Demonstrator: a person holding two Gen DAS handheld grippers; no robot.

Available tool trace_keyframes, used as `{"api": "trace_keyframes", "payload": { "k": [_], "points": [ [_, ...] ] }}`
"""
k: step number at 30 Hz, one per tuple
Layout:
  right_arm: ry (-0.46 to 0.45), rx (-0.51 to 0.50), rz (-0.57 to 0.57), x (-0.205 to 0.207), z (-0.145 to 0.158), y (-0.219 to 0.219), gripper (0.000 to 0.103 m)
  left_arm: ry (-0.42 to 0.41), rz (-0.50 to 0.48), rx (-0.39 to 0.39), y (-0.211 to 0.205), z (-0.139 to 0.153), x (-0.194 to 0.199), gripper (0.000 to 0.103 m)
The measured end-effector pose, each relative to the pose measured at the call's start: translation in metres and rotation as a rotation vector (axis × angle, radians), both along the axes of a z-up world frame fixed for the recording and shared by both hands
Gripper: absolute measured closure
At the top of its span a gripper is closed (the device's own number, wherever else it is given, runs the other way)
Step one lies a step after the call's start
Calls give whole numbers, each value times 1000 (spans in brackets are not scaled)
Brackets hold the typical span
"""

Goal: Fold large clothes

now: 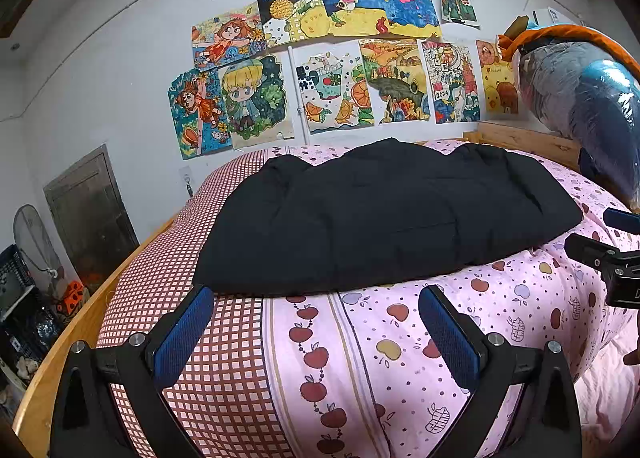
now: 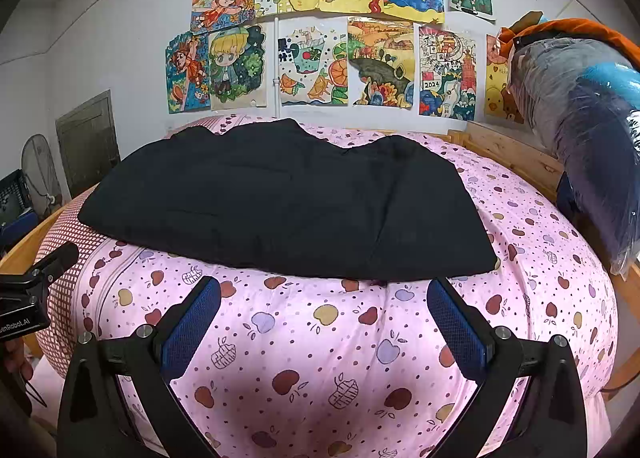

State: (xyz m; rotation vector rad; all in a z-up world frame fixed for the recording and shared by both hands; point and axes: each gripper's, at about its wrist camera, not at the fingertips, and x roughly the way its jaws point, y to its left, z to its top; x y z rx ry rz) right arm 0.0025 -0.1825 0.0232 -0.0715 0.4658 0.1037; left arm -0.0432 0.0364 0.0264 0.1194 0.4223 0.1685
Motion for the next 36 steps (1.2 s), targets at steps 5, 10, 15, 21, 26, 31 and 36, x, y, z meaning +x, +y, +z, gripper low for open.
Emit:
{"api": "trace_keyframes", "payload": {
  "k": [5, 10, 15, 21, 26, 31, 36],
  "points": [
    [0, 0, 1, 0, -1, -1, 2, -1, -1, 3, -1, 0, 0, 0],
    [2, 2, 0, 0, -1, -1, 2, 0, 2, 2, -1, 0, 0, 0],
    [3, 2, 1, 0, -1, -2, 2, 3, 3, -2, -1, 0, 0, 0],
    [11, 7, 0, 0, -5, -4, 2, 14, 5, -6, -2, -7, 0, 0],
    [19, 14, -5, 0, -11, -5, 2, 15, 5, -4, -1, -8, 1, 0],
    [19, 15, -3, 1, -12, -6, 2, 14, 14, -7, -2, -10, 2, 0],
    [19, 15, -5, 1, -11, -5, 2, 14, 14, -6, -1, -10, 1, 0]
  ]
}}
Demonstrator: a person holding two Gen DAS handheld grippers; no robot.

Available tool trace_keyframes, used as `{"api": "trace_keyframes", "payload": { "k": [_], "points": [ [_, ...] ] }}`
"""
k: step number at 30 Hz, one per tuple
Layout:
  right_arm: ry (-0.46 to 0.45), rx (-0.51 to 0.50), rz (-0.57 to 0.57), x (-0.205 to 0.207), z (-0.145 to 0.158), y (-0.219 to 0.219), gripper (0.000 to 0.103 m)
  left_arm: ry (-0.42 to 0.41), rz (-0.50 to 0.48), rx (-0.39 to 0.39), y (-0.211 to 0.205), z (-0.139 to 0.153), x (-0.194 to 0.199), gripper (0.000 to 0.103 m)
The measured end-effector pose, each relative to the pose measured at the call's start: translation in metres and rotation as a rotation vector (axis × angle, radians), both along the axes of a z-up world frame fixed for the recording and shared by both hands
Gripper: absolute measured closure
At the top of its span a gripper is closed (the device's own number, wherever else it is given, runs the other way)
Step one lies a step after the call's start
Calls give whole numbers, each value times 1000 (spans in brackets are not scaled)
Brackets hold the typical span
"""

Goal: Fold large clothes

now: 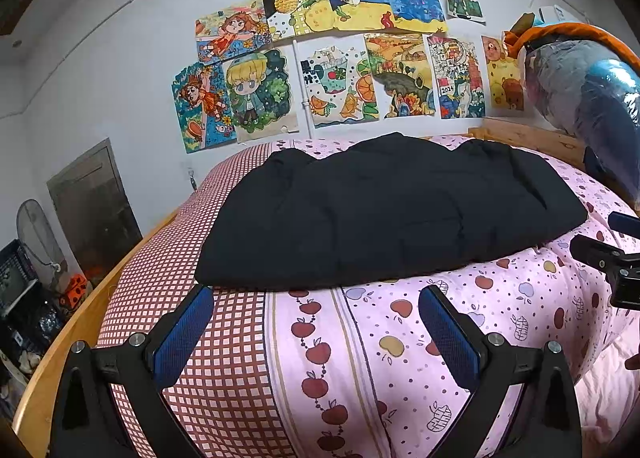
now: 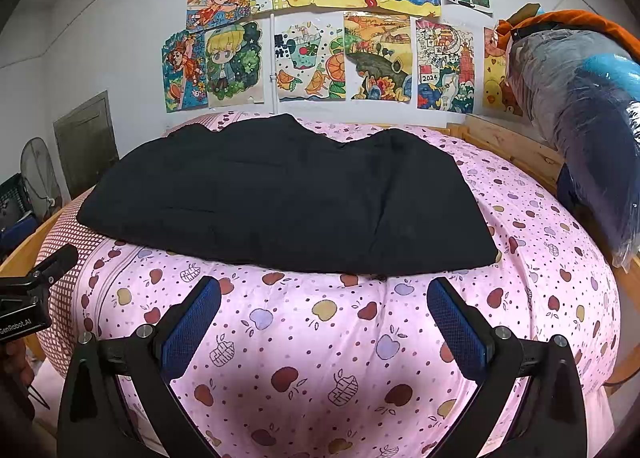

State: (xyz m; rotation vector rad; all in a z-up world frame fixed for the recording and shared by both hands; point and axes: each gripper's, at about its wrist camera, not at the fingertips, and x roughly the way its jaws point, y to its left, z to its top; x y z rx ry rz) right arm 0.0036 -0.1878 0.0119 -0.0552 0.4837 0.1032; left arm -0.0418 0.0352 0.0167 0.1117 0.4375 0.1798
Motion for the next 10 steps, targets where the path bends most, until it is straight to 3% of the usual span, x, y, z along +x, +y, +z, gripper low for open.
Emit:
{"api": "trace_keyframes", "payload": {
  "k": [10],
  "points": [
    [4, 2, 0, 1, 1, -2, 2, 1, -1, 1, 0, 1, 0, 0]
  ]
}}
